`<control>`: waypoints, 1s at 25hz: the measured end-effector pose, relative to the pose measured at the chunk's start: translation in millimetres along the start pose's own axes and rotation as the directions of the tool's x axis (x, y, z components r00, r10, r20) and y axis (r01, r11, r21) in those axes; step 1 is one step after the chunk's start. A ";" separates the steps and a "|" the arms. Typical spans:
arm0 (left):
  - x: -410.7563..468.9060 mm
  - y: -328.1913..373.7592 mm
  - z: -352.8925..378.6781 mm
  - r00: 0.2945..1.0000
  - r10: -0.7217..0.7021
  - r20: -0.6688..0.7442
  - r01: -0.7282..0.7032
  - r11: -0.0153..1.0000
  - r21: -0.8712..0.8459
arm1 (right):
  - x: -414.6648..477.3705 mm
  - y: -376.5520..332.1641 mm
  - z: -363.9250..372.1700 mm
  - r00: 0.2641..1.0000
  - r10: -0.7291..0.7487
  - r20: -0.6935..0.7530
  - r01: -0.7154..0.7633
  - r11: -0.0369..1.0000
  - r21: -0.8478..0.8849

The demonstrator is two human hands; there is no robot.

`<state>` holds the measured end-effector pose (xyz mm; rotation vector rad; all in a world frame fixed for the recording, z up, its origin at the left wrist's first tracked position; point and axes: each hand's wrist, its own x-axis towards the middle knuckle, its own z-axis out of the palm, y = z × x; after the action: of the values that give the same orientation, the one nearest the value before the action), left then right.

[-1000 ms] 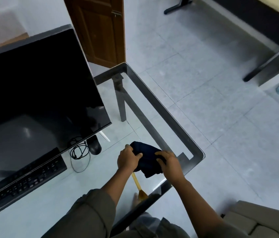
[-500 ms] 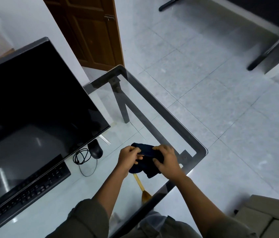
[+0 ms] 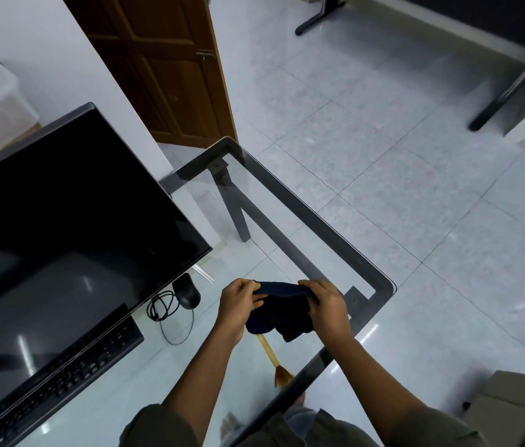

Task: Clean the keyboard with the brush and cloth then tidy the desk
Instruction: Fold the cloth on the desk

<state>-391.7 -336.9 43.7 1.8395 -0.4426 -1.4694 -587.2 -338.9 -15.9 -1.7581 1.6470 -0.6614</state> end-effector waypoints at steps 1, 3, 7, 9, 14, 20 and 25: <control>-3.9 3.3 2.1 1.000 0.002 0.017 -0.001 0.999 -0.050 | -1.3 3.7 -3.0 1.000 0.012 0.000 -0.012 1.000 0.021; -9.5 9.5 6.3 1.000 0.011 0.022 -0.009 0.995 -0.104 | -2.8 5.2 -9.2 1.000 0.031 -0.001 -0.030 0.997 0.070; -15.3 28.1 9.1 0.997 0.077 0.009 -0.075 0.986 -0.148 | 3.3 -4.9 -28.6 0.998 0.014 0.054 -0.022 0.986 0.168; -15.5 36.2 6.4 0.994 0.107 0.013 -0.105 0.987 -0.122 | 12.7 -10.1 -38.9 0.985 0.014 0.174 -0.050 0.977 0.208; -12.7 31.7 3.5 0.996 0.075 0.042 -0.075 0.997 -0.007 | 26.0 -8.4 -38.8 0.972 0.058 0.227 -0.075 0.995 0.068; -15.3 17.5 2.7 1.000 0.026 -0.017 -0.025 0.999 0.037 | -2.9 10.4 -18.9 0.973 0.097 0.210 -0.095 0.995 -0.023; -16.2 5.0 -12.8 0.992 0.045 -0.119 0.003 0.928 0.373 | -27.9 12.0 -21.8 0.953 0.034 0.301 -0.073 0.990 0.118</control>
<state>-383.5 -325.4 59.6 2.2015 -0.7164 -1.3100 -613.8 -313.7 -8.3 -1.6252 1.4088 -0.4404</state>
